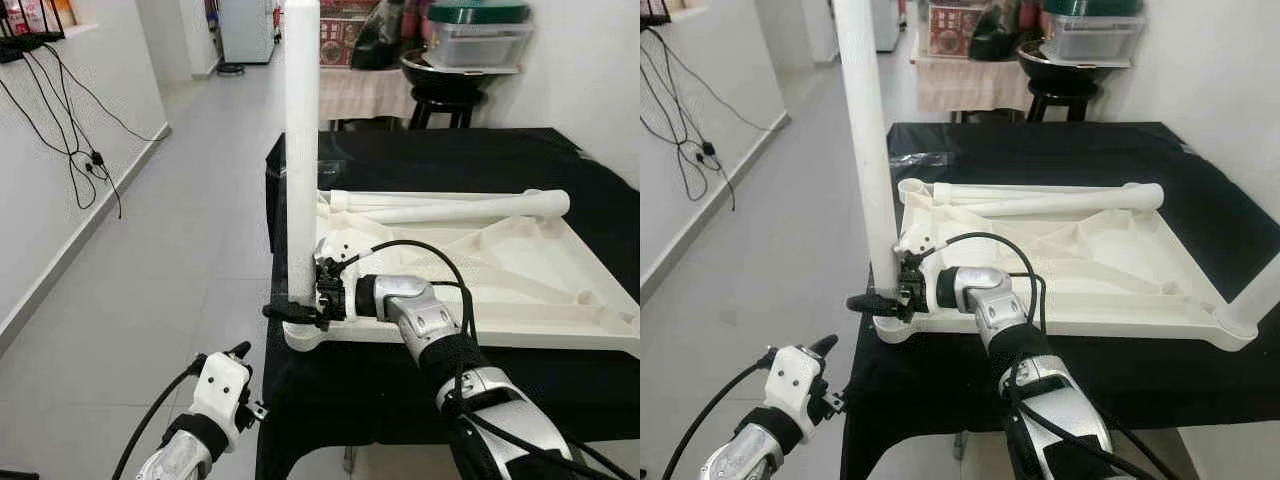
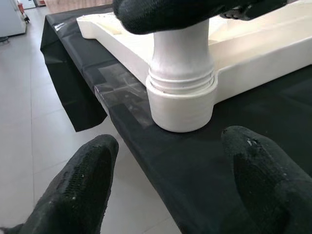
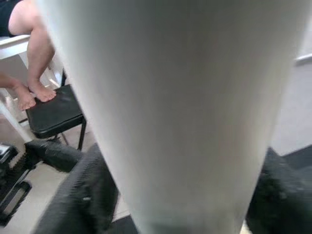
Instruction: Building children table
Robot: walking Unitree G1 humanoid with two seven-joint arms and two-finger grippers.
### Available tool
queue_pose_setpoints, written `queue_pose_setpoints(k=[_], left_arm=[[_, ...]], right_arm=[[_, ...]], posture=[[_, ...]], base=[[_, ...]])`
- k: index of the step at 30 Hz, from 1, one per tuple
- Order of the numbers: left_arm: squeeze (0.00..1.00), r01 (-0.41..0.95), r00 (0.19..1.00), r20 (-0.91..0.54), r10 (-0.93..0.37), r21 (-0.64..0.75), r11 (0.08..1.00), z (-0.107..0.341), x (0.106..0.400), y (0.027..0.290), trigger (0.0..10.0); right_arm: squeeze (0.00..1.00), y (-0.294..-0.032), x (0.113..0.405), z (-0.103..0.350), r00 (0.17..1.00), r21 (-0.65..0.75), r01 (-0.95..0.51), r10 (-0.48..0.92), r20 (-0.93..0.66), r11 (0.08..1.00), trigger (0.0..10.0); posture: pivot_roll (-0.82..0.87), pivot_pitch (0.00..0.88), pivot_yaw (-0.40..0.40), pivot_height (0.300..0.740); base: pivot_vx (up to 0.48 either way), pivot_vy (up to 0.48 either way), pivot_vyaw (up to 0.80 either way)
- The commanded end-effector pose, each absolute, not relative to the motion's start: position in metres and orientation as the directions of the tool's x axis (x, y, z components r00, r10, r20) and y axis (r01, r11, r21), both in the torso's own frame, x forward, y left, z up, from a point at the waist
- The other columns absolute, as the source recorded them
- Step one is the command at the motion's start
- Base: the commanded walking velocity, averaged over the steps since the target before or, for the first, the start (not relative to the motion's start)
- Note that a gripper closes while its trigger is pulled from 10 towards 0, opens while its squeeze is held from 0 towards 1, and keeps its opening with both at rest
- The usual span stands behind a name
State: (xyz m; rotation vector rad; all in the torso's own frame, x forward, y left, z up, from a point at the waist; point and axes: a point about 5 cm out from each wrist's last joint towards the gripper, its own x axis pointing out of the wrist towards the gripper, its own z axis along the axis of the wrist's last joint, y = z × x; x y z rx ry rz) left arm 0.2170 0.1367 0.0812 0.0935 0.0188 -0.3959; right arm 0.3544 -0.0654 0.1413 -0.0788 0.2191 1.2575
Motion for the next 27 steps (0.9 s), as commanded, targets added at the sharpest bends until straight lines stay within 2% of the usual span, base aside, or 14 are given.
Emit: queue_pose_setpoints(k=[1,9,12,14,15,16,17,18,19,20,21,22,27], left_arm=[[0.00,0.396,0.918,-0.066,-0.391,0.086,0.914,0.075,0.215,0.141,10.0],[0.00,0.401,0.915,-0.083,-0.395,0.066,0.914,0.070,0.202,0.143,10.0],[0.00,0.397,0.916,-0.083,-0.392,0.064,0.916,0.068,0.197,0.143,10.0],[0.00,0.397,0.916,-0.083,-0.392,0.064,0.916,0.068,0.197,0.143,10.0],[0.00,0.396,0.917,-0.082,-0.391,0.060,0.916,0.068,0.195,0.144,10.0],[0.00,0.396,0.917,-0.082,-0.391,0.060,0.916,0.068,0.195,0.144,10.0],[0.00,0.397,0.916,-0.082,-0.392,0.058,0.916,0.067,0.193,0.144,10.0],[0.00,0.397,0.916,-0.082,-0.392,0.058,0.916,0.067,0.192,0.145,10.0],[0.00,0.397,0.916,-0.082,-0.392,0.058,0.916,0.067,0.192,0.145,10.0],[0.00,0.395,0.917,-0.081,-0.390,0.055,0.917,0.068,0.191,0.147,10.0],[0.00,0.392,0.919,-0.081,-0.387,0.053,0.919,0.068,0.192,0.148,10.0],[0.00,0.391,0.919,-0.084,-0.386,0.055,0.919,0.068,0.193,0.149,10.0],[0.00,0.390,0.919,-0.087,-0.385,0.047,0.920,0.068,0.195,0.152,10.0]], right_arm=[[0.00,-0.063,0.355,0.143,0.270,0.075,-0.954,0.944,-0.192,0.289,0.0],[0.00,-0.077,0.358,0.141,0.284,0.100,-0.948,0.944,-0.168,0.303,0.0],[0.00,-0.090,0.360,0.142,0.354,0.017,-0.933,0.923,-0.148,0.361,0.0],[0.00,-0.090,0.360,0.142,0.354,0.017,-0.933,0.923,-0.148,0.361,0.0],[0.00,-0.097,0.359,0.139,0.437,-0.039,-0.899,0.886,-0.154,0.437,0.0],[0.00,-0.097,0.359,0.139,0.437,-0.039,-0.899,0.886,-0.154,0.437,0.0],[0.00,-0.101,0.361,0.133,0.658,-0.092,-0.753,0.741,-0.134,0.652,0.0],[0.00,-0.111,0.360,0.126,0.884,-0.137,-0.466,0.455,-0.105,0.874,0.0],[0.00,-0.111,0.360,0.126,0.884,-0.137,-0.466,0.455,-0.105,0.874,0.0],[0.00,-0.105,0.330,0.105,0.911,-0.126,-0.407,0.393,-0.124,0.905,0.0],[0.00,-0.095,0.303,0.088,0.900,-0.087,-0.420,0.402,-0.168,0.903,0.0],[0.00,-0.094,0.293,0.089,0.890,-0.077,-0.444,0.428,-0.157,0.893,0.0],[0.00,-0.097,0.301,0.099,0.882,-0.105,-0.469,0.458,-0.112,0.877,0.0]], posture=[[0.05,0.000,-0.026,0.740],[0.02,0.000,0.010,0.740],[0.00,0.000,0.016,0.740],[0.00,0.000,0.016,0.740],[0.01,0.000,-0.004,0.740],[0.01,0.000,-0.004,0.740],[0.01,0.000,-0.021,0.740],[0.00,0.000,-0.022,0.740],[0.00,0.000,-0.022,0.740],[0.00,0.000,-0.005,0.740],[-0.05,0.000,0.033,0.740],[-0.06,0.000,0.044,0.740],[-0.07,0.000,0.052,0.740]], base=[[0.000,0.000,0.00],[0.000,0.000,0.00],[0.000,0.000,0.00],[0.000,0.000,0.00],[0.000,0.000,0.00],[0.000,0.000,0.00],[0.000,0.000,0.00],[0.000,0.000,0.00],[0.000,0.000,0.00],[0.000,0.000,0.00],[0.000,0.000,0.00],[0.000,0.000,0.00],[0.000,0.000,0.00]])
